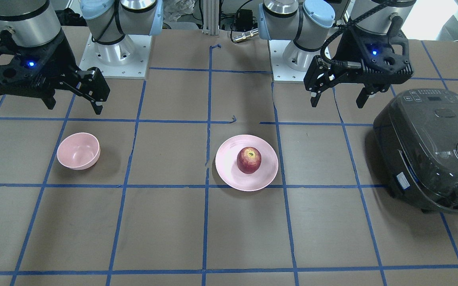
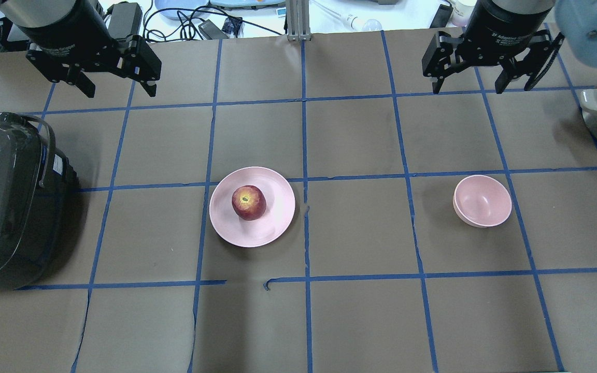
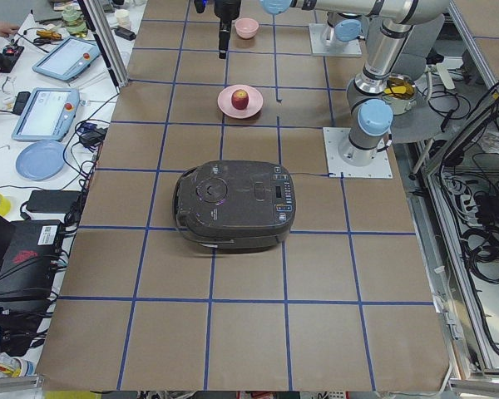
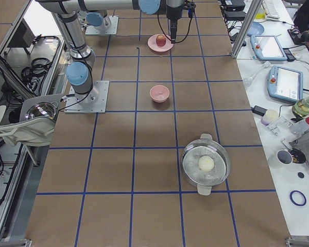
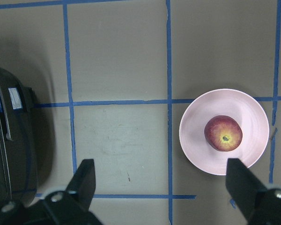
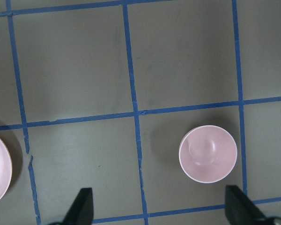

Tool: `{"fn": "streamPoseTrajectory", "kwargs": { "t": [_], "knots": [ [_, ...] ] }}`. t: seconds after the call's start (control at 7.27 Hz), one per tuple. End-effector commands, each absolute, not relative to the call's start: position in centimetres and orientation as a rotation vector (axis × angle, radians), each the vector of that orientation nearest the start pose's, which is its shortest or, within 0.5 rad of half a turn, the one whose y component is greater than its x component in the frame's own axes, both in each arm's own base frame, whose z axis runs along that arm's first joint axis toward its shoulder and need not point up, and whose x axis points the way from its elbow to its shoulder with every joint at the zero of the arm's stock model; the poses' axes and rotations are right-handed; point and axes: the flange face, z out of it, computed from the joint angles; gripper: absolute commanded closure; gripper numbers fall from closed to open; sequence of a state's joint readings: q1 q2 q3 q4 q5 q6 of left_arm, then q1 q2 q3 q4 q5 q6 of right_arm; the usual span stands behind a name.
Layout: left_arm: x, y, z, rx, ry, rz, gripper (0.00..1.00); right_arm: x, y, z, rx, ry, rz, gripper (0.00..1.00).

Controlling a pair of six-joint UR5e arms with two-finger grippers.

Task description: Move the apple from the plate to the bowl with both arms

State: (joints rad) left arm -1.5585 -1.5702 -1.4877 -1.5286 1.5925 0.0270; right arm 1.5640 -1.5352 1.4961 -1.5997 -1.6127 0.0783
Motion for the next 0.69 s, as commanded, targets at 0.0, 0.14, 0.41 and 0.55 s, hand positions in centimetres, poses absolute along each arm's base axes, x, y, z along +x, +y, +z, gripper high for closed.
{"fn": "streamPoseTrajectory", "kwargs": {
  "t": [0.0,0.14,0.41,0.55],
  "knots": [
    [-12.5,-49.4,54.7,0.015,3.142,-0.172,0.00,12.7,-51.4,50.9,0.132,3.182,-0.115,0.00],
    [-12.3,-49.9,54.2,0.008,3.141,-0.167,0.00,12.8,-51.5,51.4,0.131,3.171,-0.131,0.00],
    [-12.5,-49.2,55.4,0.010,3.137,-0.207,0.00,12.9,-51.3,51.6,0.124,3.170,-0.134,0.00],
    [-12.6,-49.2,55.4,0.013,3.138,-0.205,0.00,13.0,-51.1,51.1,0.107,3.177,-0.112,0.00]
  ]
}}
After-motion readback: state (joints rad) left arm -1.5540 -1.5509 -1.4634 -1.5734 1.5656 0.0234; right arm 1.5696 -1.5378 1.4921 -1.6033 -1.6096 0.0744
